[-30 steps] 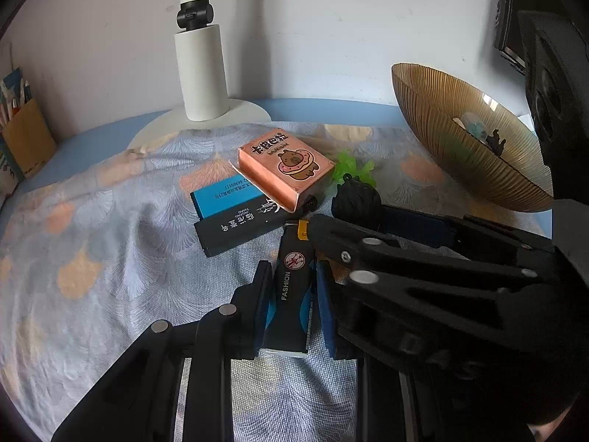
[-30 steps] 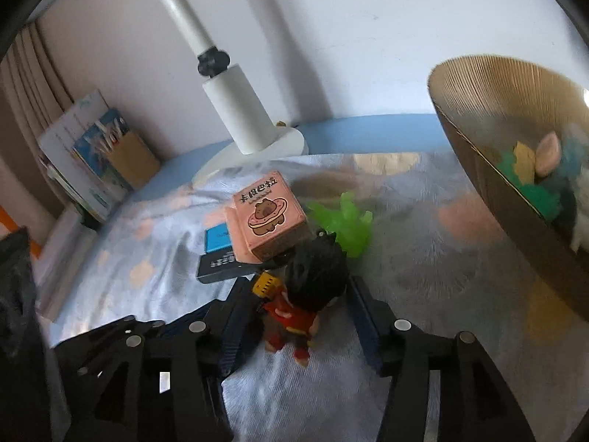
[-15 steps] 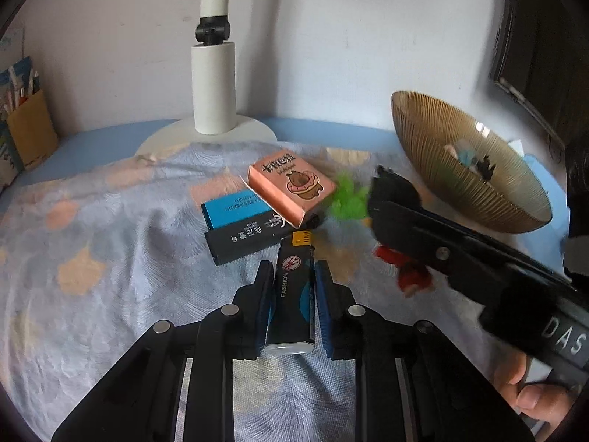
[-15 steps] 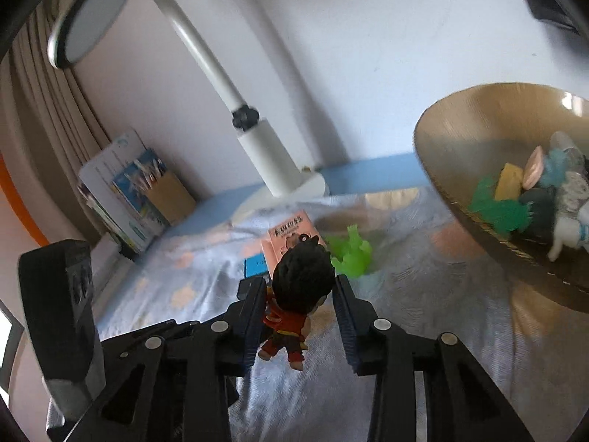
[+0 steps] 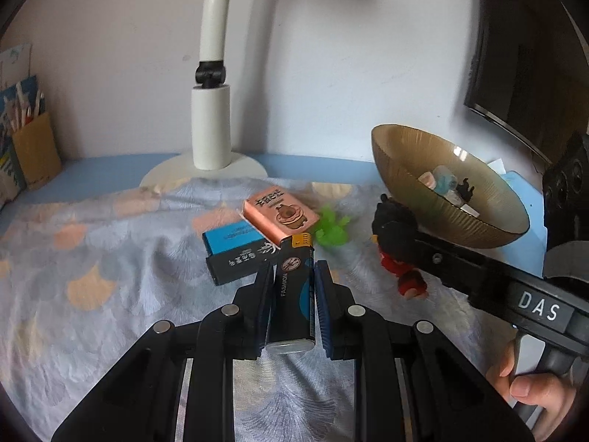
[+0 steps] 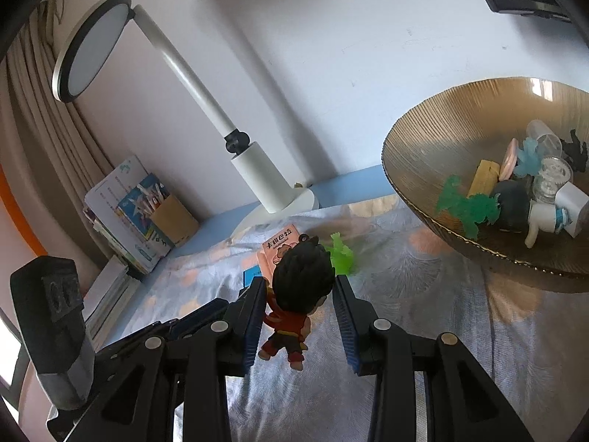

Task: Organize rigid objects
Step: 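Carry the lighter and figurine over the gold bowl and open both grippers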

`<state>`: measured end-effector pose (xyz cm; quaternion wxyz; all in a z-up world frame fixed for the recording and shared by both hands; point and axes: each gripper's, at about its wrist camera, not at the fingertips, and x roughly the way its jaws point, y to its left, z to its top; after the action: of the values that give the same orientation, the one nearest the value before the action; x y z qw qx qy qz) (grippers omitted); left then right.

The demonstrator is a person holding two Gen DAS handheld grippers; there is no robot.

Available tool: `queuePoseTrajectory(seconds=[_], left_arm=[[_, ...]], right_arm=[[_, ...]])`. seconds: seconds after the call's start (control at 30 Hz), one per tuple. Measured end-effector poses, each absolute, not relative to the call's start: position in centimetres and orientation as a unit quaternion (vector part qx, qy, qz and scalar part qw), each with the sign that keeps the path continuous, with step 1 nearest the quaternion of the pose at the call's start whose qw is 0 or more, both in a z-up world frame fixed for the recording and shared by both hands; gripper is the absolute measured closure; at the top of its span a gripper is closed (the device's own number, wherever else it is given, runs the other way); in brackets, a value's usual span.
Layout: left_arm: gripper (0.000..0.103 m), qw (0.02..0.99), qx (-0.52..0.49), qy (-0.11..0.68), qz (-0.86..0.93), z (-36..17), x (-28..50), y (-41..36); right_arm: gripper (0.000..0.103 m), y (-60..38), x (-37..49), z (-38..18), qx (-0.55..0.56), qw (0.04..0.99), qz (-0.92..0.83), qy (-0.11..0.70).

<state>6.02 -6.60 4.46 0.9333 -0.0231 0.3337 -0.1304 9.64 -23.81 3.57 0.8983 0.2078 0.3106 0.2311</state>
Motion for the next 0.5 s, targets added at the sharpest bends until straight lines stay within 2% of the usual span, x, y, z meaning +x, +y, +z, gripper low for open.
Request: queuePoseTrajectory(seconds=[0.27, 0.5], left_arm=[[0.084, 0.932, -0.033, 0.339, -0.124, 4.5, 6.4, -6.3], [0.084, 0.944, -0.034, 0.301, -0.131, 8.8, 7.6, -7.9]], right_arm=[[0.067, -23.6, 9.0, 4.1, 0.186, 0.903, 0.235, 0.308], [0.067, -25.6, 9.5, 7.5, 0.172, 0.912, 0.243, 0.282]])
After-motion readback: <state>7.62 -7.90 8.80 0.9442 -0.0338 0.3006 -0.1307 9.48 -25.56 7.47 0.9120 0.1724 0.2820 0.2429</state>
